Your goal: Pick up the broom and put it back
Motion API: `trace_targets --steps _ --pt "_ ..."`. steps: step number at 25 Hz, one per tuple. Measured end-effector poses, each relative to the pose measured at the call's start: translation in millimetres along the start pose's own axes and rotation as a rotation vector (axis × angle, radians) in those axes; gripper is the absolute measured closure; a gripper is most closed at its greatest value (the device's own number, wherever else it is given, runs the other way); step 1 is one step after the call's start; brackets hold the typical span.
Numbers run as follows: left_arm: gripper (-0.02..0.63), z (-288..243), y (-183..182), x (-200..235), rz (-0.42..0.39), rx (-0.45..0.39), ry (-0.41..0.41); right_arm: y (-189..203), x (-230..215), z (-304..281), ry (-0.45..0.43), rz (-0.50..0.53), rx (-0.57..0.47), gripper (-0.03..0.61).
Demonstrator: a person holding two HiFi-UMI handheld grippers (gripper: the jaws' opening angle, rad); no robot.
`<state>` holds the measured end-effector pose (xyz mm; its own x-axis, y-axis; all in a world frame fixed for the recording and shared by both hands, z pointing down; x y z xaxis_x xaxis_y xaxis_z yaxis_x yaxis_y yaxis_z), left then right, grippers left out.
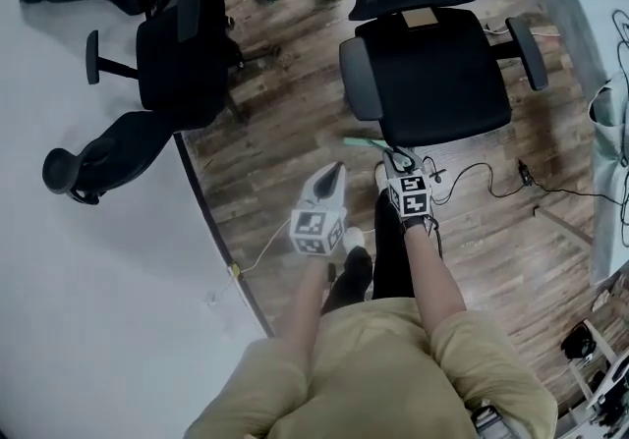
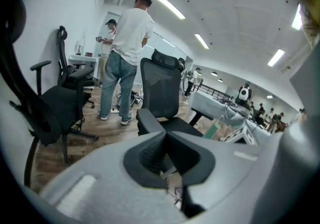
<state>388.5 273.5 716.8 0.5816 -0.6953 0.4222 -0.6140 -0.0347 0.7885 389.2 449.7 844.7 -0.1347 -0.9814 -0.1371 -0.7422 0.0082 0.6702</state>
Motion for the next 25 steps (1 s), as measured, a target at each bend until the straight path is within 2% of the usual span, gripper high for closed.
trace_targets --steps 4,7,13,17,21,25 --pt "0.611 22.6 -8.0 -17.7 0.003 -0.047 -0.013 -25.3 0.8 51.2 0.024 -0.01 -0.083 0.485" --pt "0.611 41.2 -15.3 -39.1 -0.02 -0.077 -0.021 -47.8 12.3 104.3 0.035 0.024 -0.155 0.486" --pt "0.611 103.2 -43.8 -66.0 -0.066 -0.162 0.006 -85.0 76.0 206.8 0.001 0.093 -0.336 0.486" --pt "0.611 140.9 -77.8 -83.8 -0.153 -0.225 0.03 -119.8 98.8 259.8 -0.022 0.1 -0.465 0.488" --pt "0.611 187.3 -112.6 -99.8 -0.237 -0.303 0.014 -155.6 118.7 312.0 -0.01 0.07 -0.581 0.489" --pt "0.611 232.5 -149.3 -119.7 -0.321 -0.393 -0.004 -187.4 137.6 360.9 -0.003 0.084 -0.692 0.488"
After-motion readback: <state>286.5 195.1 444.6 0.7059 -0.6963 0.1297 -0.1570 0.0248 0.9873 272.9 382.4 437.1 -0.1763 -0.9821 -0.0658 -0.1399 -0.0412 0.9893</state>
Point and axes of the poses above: the fingertips, and each gripper's own axes: z backward along the fingers, x to its left, y out of its underside, the point moved 7 cm from there along z, backward along the fingers, and after that the axes turned 12 degrees about y, right-handed, at the moved point
